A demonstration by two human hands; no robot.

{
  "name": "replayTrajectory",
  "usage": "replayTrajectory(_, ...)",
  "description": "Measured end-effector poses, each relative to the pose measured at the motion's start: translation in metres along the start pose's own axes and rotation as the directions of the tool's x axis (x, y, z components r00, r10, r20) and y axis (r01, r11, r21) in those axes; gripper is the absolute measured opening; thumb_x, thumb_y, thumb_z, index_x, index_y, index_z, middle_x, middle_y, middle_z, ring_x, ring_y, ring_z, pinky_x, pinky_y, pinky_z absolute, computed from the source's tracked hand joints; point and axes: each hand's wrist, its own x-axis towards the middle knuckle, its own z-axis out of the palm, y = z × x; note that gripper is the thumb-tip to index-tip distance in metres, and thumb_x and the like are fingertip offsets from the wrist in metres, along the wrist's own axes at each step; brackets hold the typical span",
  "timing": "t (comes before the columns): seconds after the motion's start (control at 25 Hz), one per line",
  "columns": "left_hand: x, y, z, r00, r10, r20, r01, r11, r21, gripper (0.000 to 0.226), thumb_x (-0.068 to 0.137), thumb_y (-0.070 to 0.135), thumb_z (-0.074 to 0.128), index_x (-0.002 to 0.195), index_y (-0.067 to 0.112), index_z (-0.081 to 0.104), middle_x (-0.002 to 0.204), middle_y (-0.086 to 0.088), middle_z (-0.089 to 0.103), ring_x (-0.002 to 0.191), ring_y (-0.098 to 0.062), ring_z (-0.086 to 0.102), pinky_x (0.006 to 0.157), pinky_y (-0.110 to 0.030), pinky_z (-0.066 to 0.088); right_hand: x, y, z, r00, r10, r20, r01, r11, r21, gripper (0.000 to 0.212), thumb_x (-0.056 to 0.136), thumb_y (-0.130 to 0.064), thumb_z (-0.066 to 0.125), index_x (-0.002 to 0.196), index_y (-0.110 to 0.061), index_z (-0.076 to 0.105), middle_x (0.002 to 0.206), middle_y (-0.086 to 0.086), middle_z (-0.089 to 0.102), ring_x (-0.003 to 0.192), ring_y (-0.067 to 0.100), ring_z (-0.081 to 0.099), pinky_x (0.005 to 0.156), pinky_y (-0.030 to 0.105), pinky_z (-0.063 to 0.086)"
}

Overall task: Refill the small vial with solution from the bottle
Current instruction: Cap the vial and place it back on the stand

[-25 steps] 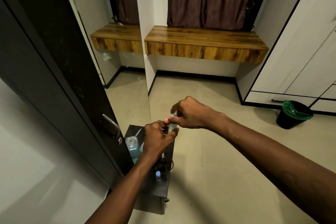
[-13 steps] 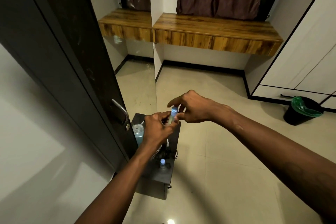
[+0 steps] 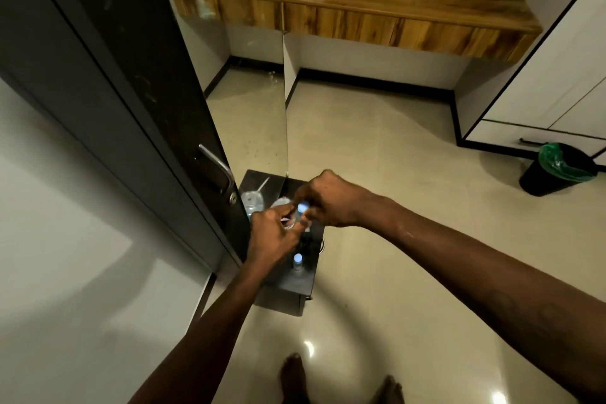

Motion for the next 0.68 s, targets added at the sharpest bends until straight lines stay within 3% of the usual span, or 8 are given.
replayTrajectory(0.08, -0.014, -0.027, 0.008, 0.999, -0.024, 0.036, 0.024, 1.0, 0.019, 0.016, 0.086, 0.029, 0.08, 0.096, 0.017, 0.079, 0.077, 0.013, 0.068, 0.066, 0.01, 0.057, 0.067, -0.003, 0.046, 0.002, 0.006, 0.029, 0.997, 0.03, 0.065, -0.036, 0.996, 0.087, 0.026, 0.078, -0.007, 0.07, 0.1, -0.017, 0.078, 0.084, 0.004, 0.076, 0.07, 0.018, 0.065, 0.068, 0.03, 0.056)
replayTrajectory(0.2, -0.03, -0.08, 0.037, 0.996, -0.058, 0.074, 0.051, 0.995, 0.086, 0.016, 0.087, 0.027, 0.074, 0.081, 0.012, 0.073, 0.069, 0.003, 0.07, 0.06, 0.0, 0.059, 0.058, -0.013, 0.043, 0.012, 0.026, 0.075, 0.983, 0.141, 0.121, -0.158, 0.977, 0.144, 0.019, 0.083, -0.001, 0.066, 0.099, -0.006, 0.075, 0.079, 0.006, 0.069, 0.071, 0.023, 0.063, 0.064, 0.027, 0.049)
replayTrajectory(0.32, -0.045, -0.128, 0.069, 0.964, -0.231, 0.136, 0.218, 0.971, 0.103, 0.016, 0.093, 0.016, 0.073, 0.077, 0.018, 0.068, 0.066, 0.014, 0.062, 0.062, 0.012, 0.058, 0.061, -0.004, 0.036, 0.018, 0.052, 0.119, 0.965, 0.203, 0.167, -0.225, 0.966, 0.124, 0.012, 0.09, -0.003, 0.063, 0.096, -0.001, 0.073, 0.079, 0.009, 0.062, 0.071, 0.022, 0.051, 0.058, 0.02, 0.032)
replayTrajectory(0.48, -0.058, -0.165, 0.097, 0.908, -0.361, 0.214, 0.368, 0.93, 0.007, 0.016, 0.097, 0.018, 0.067, 0.082, 0.014, 0.067, 0.067, 0.006, 0.062, 0.069, 0.006, 0.062, 0.061, -0.002, 0.041, 0.018, 0.077, 0.156, 0.931, 0.317, 0.182, -0.351, 0.913, 0.208, 0.015, 0.089, -0.001, 0.064, 0.099, -0.001, 0.074, 0.088, 0.013, 0.066, 0.076, 0.024, 0.052, 0.071, 0.026, 0.037)
replayTrajectory(0.6, -0.058, -0.181, 0.11, 0.9, -0.362, 0.241, 0.37, 0.929, 0.013, 0.013, 0.099, 0.017, 0.065, 0.087, 0.014, 0.07, 0.074, 0.004, 0.067, 0.074, 0.005, 0.063, 0.066, -0.003, 0.043, 0.019, 0.087, 0.171, 0.908, 0.37, 0.197, -0.413, 0.871, 0.267, 0.023, 0.088, 0.0, 0.066, 0.108, -0.004, 0.077, 0.101, 0.013, 0.074, 0.086, 0.026, 0.065, 0.073, 0.021, 0.04)
replayTrajectory(0.68, -0.058, -0.19, 0.118, 0.899, -0.366, 0.239, 0.373, 0.928, 0.019, 0.012, 0.1, 0.02, 0.063, 0.093, 0.015, 0.072, 0.079, 0.003, 0.07, 0.075, 0.003, 0.063, 0.07, -0.012, 0.047, 0.021, 0.091, 0.178, 0.904, 0.379, 0.198, -0.423, 0.862, 0.281, 0.027, 0.089, 0.001, 0.066, 0.112, -0.005, 0.076, 0.108, 0.015, 0.074, 0.096, 0.028, 0.068, 0.075, 0.021, 0.041)
